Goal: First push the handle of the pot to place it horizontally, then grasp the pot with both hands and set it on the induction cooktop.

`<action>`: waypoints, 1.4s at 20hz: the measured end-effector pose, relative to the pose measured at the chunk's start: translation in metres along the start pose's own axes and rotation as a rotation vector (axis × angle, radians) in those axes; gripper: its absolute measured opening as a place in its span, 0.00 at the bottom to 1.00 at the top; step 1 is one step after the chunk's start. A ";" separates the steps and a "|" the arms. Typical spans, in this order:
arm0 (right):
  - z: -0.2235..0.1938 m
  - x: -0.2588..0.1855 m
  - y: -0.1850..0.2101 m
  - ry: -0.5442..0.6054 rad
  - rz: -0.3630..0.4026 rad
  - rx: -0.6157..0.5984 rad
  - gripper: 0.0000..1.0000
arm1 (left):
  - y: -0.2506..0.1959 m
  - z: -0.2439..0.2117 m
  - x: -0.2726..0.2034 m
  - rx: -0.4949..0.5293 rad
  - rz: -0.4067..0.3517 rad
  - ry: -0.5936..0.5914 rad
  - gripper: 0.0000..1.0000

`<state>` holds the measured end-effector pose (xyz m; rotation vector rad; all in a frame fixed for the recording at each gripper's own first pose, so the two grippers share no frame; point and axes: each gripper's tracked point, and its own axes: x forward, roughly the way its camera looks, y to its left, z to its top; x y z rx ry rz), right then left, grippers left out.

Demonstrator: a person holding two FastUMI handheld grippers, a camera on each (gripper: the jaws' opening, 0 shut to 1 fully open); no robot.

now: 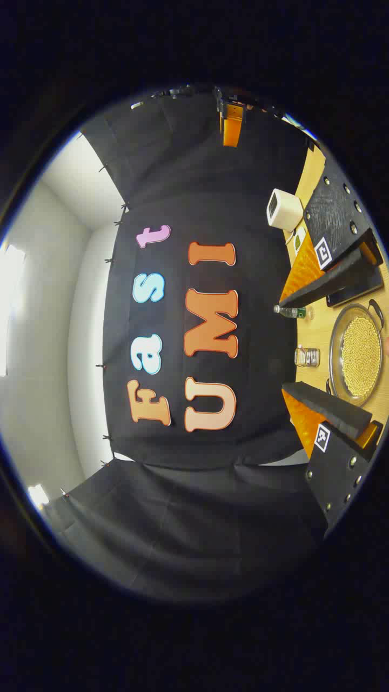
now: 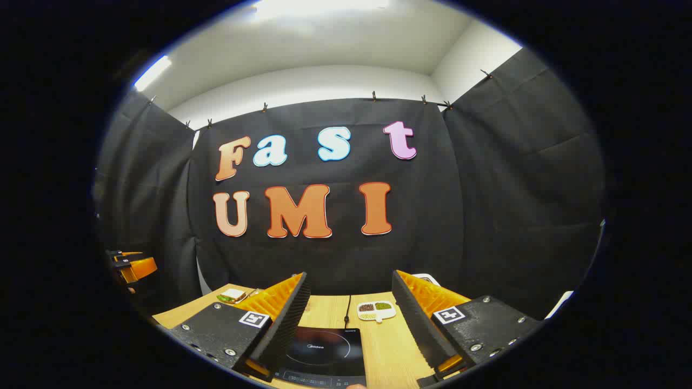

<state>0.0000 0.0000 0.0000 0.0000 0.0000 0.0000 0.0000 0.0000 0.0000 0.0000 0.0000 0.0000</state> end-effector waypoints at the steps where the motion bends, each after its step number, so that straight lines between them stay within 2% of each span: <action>1: 0.000 0.000 -0.001 0.002 0.003 0.005 0.95 | 0.001 -0.001 0.002 -0.002 0.005 0.009 0.88; 2: 0.000 0.000 -0.001 0.002 0.003 0.011 1.00 | 0.001 -0.004 0.002 -0.007 0.005 0.017 0.87; 5: 0.000 0.001 -0.005 -0.005 -0.001 0.017 0.95 | -0.006 -0.005 0.004 -0.033 -0.029 0.017 0.87; 7: -0.001 0.001 -0.005 -0.006 -0.003 0.009 0.95 | -0.001 -0.007 0.007 -0.032 -0.016 0.021 0.88; 8: -0.002 0.002 -0.005 -0.006 -0.003 0.004 1.00 | 0.002 -0.007 0.008 -0.029 -0.005 0.024 0.87; 10: -0.002 0.003 -0.005 -0.006 -0.002 0.001 1.00 | 0.005 -0.008 0.008 -0.034 0.009 0.031 0.88; 11: -0.002 0.005 -0.005 -0.007 0.000 0.000 0.95 | 0.006 -0.007 0.009 -0.034 0.013 0.030 0.88; 17: -0.005 0.007 -0.007 -0.007 -0.003 0.017 0.95 | 0.015 -0.011 0.009 -0.030 0.043 0.041 0.88; 20: -0.006 0.006 -0.010 -0.011 -0.011 0.012 0.95 | 0.011 -0.013 0.008 -0.028 0.022 0.046 0.90; 23: -0.008 0.007 -0.008 -0.006 -0.010 0.006 0.95 | 0.017 -0.019 0.009 -0.032 0.027 0.061 0.63; 24: -0.010 0.006 -0.008 -0.003 -0.006 0.009 0.95 | 0.016 -0.022 0.009 -0.029 0.021 0.067 0.57; 27: -0.015 0.009 -0.006 0.010 -0.005 0.020 0.95 | 0.008 -0.031 0.009 -0.039 -0.026 0.089 0.58; 28: -0.016 0.009 -0.007 0.014 -0.005 0.022 0.95 | 0.008 -0.035 0.010 -0.046 -0.031 0.097 0.49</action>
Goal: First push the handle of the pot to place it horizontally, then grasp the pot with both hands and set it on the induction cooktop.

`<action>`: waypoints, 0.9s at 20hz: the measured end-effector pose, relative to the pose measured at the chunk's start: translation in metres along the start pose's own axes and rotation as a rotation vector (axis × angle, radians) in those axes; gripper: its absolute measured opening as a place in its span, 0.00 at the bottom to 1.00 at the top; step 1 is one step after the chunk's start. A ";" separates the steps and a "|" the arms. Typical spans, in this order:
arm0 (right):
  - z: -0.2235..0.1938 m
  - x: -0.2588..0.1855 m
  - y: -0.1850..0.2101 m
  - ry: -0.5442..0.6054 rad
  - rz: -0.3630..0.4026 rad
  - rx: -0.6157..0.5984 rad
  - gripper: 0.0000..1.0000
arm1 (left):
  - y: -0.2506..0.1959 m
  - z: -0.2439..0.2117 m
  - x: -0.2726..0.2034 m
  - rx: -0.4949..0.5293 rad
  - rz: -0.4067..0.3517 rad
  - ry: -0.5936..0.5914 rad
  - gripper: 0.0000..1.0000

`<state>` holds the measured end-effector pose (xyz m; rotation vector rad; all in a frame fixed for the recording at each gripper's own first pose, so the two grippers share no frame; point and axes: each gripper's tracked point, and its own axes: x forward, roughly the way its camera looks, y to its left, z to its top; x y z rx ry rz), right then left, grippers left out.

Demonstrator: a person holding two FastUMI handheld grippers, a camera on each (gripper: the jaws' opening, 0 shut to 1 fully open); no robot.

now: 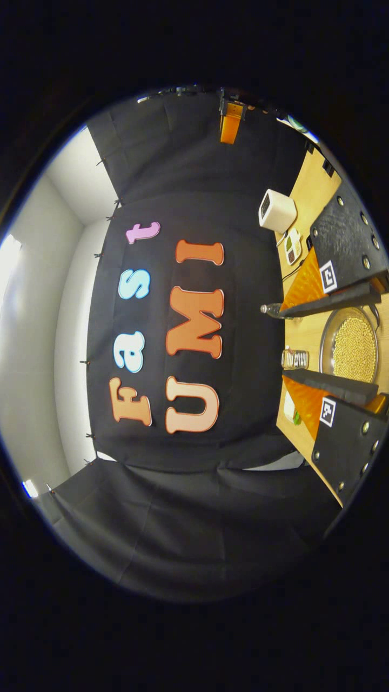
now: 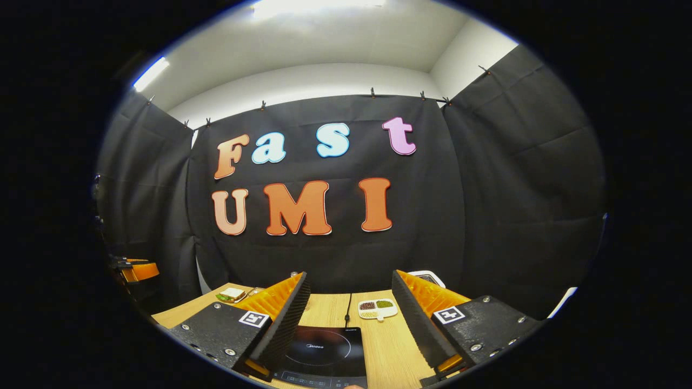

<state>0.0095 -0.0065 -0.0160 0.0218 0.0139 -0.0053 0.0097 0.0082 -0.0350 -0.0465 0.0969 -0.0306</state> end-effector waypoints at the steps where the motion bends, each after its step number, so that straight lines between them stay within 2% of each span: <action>1: -0.001 0.001 0.001 0.005 -0.001 0.003 0.95 | 0.000 -0.002 0.001 -0.004 -0.005 0.007 0.40; 2: -0.001 0.002 0.003 0.008 0.000 0.005 0.95 | 0.000 -0.003 0.000 -0.007 -0.004 0.009 0.39; 4: -0.002 0.002 0.003 0.008 0.002 0.005 0.95 | 0.004 -0.006 0.000 -0.009 -0.004 0.009 0.21; 9: -0.001 0.003 0.003 -0.006 -0.003 0.015 0.95 | 0.004 -0.035 -0.003 0.000 -0.016 0.073 0.06; 13: -0.007 0.007 0.001 0.004 -0.009 0.026 0.95 | 0.001 -0.060 -0.008 0.010 -0.035 0.141 0.01; 18: -0.011 0.007 0.001 0.013 -0.012 0.027 0.95 | -0.010 -0.105 -0.020 -0.012 -0.077 0.257 0.03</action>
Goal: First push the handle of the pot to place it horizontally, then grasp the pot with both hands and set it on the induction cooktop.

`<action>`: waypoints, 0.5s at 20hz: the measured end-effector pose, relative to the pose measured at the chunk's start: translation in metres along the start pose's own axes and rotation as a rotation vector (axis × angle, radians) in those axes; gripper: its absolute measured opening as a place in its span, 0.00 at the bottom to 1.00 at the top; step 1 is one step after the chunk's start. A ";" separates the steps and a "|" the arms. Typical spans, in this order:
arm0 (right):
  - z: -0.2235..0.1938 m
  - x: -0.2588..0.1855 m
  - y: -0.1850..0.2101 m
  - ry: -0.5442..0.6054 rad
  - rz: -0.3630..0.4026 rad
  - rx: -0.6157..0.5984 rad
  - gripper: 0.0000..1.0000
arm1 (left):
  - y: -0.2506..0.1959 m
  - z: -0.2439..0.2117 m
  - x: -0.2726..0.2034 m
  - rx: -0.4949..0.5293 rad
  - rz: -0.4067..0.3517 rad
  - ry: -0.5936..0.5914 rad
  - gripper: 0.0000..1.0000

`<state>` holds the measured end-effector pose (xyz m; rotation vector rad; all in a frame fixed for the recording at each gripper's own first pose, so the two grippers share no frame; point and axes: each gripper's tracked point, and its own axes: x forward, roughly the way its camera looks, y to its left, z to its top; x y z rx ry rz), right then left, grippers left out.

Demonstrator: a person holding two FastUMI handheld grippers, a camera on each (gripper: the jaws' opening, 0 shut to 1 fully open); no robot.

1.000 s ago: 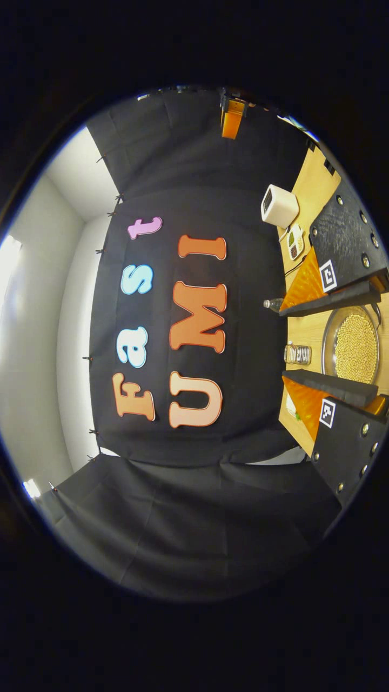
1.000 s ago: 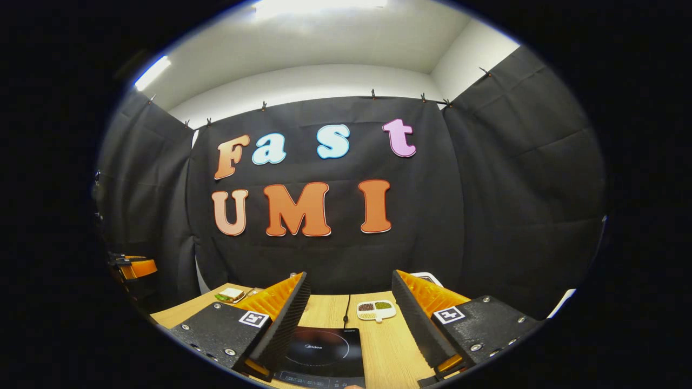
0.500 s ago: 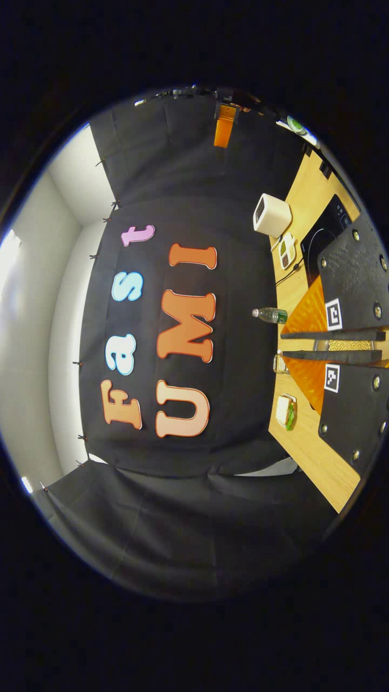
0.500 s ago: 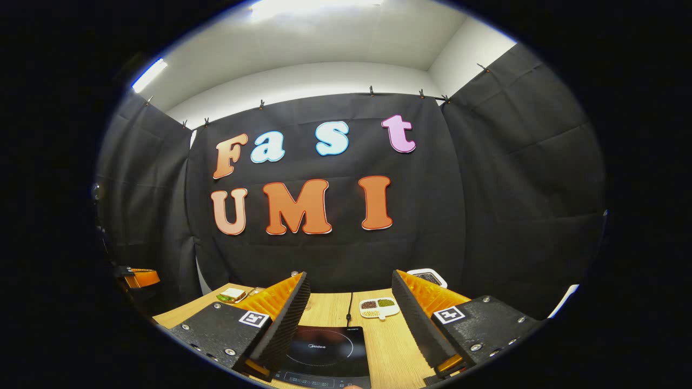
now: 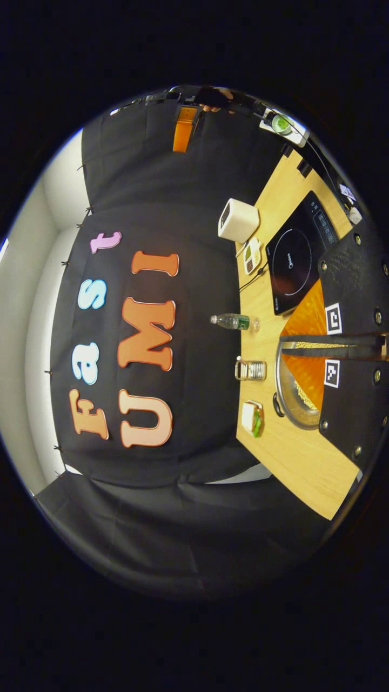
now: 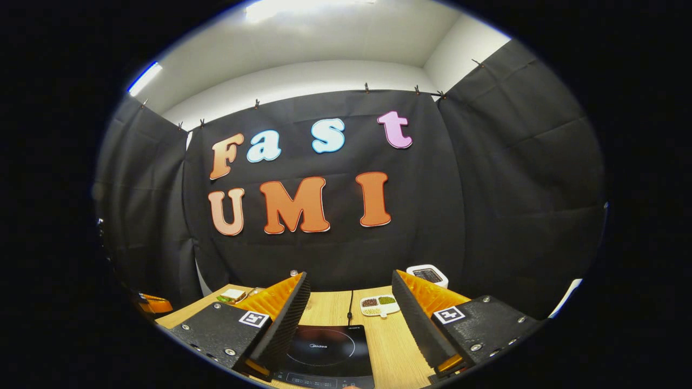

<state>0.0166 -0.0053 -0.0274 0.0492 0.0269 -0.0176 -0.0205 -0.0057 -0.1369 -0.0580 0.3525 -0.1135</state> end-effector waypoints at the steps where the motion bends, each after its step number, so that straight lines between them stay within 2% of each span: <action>1: -0.001 0.002 0.000 0.000 0.000 -0.003 0.95 | 0.000 -0.008 -0.002 -0.004 -0.006 0.021 0.02; 10: -0.011 0.000 0.005 0.019 0.018 -0.015 0.95 | 0.002 -0.085 -0.010 0.002 -0.023 0.201 0.02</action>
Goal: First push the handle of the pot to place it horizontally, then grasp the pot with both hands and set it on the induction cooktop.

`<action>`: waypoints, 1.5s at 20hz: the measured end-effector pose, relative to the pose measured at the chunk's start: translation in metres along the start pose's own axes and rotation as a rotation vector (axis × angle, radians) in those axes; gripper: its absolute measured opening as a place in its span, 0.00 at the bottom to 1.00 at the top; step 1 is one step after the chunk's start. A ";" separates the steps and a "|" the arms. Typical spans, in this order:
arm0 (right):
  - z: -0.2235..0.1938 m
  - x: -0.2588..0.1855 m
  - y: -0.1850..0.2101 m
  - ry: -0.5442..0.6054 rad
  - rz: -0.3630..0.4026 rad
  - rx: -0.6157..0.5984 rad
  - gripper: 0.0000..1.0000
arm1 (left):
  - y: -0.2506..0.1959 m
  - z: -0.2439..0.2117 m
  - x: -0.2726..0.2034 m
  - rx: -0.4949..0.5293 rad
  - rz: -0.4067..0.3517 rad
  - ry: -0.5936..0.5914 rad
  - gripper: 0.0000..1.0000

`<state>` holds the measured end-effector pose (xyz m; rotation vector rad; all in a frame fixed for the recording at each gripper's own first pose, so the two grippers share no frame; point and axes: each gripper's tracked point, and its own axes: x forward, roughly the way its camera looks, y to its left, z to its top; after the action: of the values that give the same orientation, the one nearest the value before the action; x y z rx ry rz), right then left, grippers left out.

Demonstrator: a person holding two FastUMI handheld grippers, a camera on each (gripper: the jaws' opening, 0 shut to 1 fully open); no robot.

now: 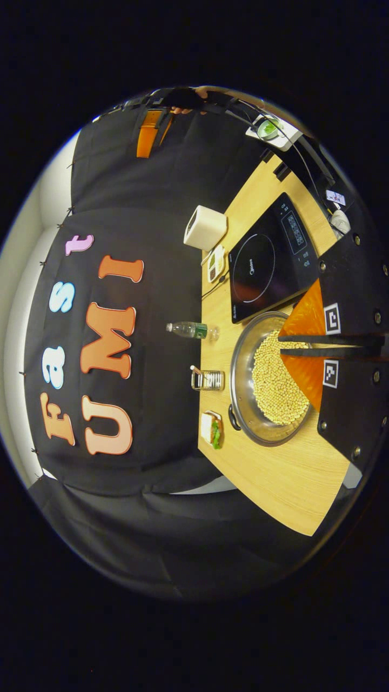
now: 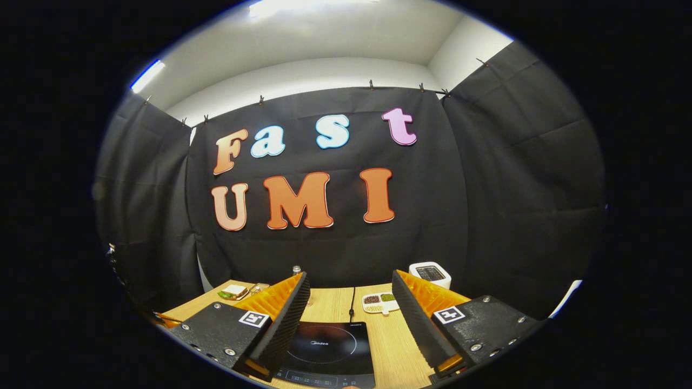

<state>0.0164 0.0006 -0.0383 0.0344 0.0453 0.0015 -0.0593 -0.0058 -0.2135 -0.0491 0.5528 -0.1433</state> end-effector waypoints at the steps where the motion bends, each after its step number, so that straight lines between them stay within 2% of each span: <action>1: 0.000 0.000 0.001 0.001 0.001 -0.001 0.95 | 0.002 -0.009 0.001 0.007 0.002 0.021 0.02; 10: -0.007 -0.004 0.004 0.006 0.014 -0.001 0.95 | 0.005 -0.081 0.017 -0.036 -0.020 0.183 0.02; 13: -0.011 -0.004 0.005 0.014 0.020 0.000 0.95 | 0.003 -0.092 0.024 -0.047 -0.031 0.221 0.02; 16: -0.012 -0.002 0.005 0.015 0.017 -0.006 0.95 | -0.001 -0.097 0.029 -0.040 -0.042 0.242 0.02; 17: -0.014 -0.002 0.005 0.016 0.016 -0.006 1.00 | -0.002 -0.097 0.032 -0.035 -0.046 0.245 0.02; 19: -0.017 0.000 0.006 0.020 0.019 -0.004 1.00 | -0.004 -0.099 0.039 -0.022 -0.051 0.255 0.03; 20: -0.018 0.000 0.006 0.023 0.018 -0.006 0.95 | -0.004 -0.101 0.043 -0.019 -0.051 0.265 0.02; 23: -0.025 0.003 0.005 0.038 0.018 -0.013 0.95 | -0.008 -0.104 0.055 -0.018 -0.071 0.290 0.02; 27: -0.032 0.008 0.007 0.052 0.022 -0.018 0.95 | -0.004 -0.101 0.067 0.017 -0.048 0.295 0.02; 29: -0.031 0.011 0.005 0.051 0.019 -0.014 0.95 | -0.008 -0.100 0.072 0.029 -0.060 0.295 0.00; 30: -0.030 0.013 0.004 0.050 0.018 -0.008 0.95 | -0.011 -0.101 0.073 0.039 -0.064 0.296 0.02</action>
<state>0.0277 0.0053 -0.0688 0.0264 0.0946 0.0200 -0.0525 -0.0282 -0.3365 -0.0070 0.8444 -0.2256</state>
